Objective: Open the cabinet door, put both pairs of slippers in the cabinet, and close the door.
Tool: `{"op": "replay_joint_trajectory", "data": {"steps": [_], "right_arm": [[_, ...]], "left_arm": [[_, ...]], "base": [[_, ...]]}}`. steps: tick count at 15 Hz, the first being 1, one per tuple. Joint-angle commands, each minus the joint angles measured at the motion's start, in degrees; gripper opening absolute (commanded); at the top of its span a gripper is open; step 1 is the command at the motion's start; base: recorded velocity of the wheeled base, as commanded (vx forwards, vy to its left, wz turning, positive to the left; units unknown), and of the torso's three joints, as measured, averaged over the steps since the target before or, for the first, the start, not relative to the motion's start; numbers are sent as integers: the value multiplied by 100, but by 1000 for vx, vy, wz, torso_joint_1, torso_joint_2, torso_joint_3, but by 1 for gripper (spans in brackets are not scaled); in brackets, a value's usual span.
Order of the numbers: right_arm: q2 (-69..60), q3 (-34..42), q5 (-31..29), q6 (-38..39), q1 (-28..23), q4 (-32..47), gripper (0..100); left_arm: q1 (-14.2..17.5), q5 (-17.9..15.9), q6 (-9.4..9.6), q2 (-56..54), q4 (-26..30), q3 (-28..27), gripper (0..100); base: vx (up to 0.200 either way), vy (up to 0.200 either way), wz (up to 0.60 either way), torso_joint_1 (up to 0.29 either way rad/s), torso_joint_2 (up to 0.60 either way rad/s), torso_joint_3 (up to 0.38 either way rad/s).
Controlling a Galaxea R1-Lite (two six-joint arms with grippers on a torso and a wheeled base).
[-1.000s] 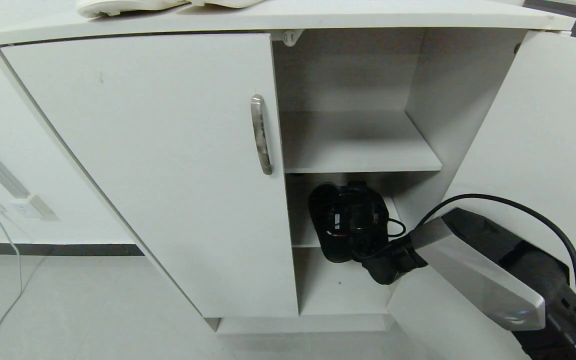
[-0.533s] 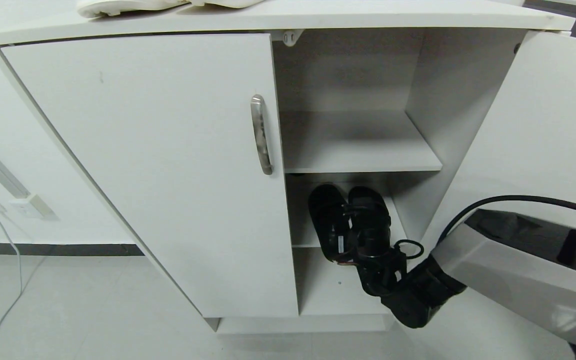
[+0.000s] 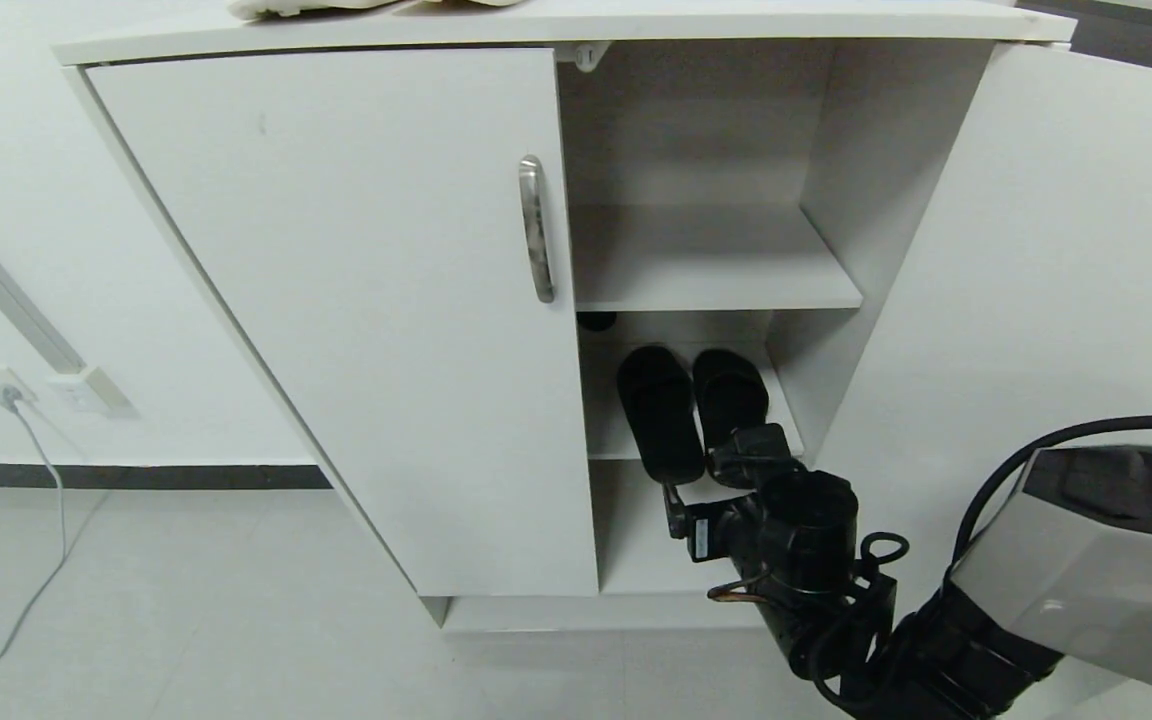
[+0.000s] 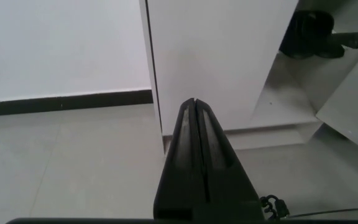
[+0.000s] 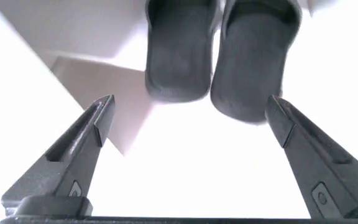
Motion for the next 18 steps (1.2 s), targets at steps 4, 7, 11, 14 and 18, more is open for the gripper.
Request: {"op": "replay_joint_trajectory", "data": {"steps": [4,7,11,14,18], "right_arm": [[-174,157,0,0,26,-50,100],[-209,245,-9,0,61,-156,100],[-253,237,-9,-9,70,-147,100],[-245,245,0,-9,96,-138,100],[-201,245,0,-9,123,-129,100]], "left_arm": [[-2,7,0,7,-2,0,0],[-2,7,0,7,-2,0,0],[-2,-2,0,7,6,0,0],[-2,-2,0,7,6,0,0],[-2,-2,0,7,-2,0,0]], "base": [[-50,0,0,-1,2,2],[0,0,0,0,0,0],[0,0,0,0,0,0],[0,0,0,0,0,0],[0,0,0,7,2,168]]}}
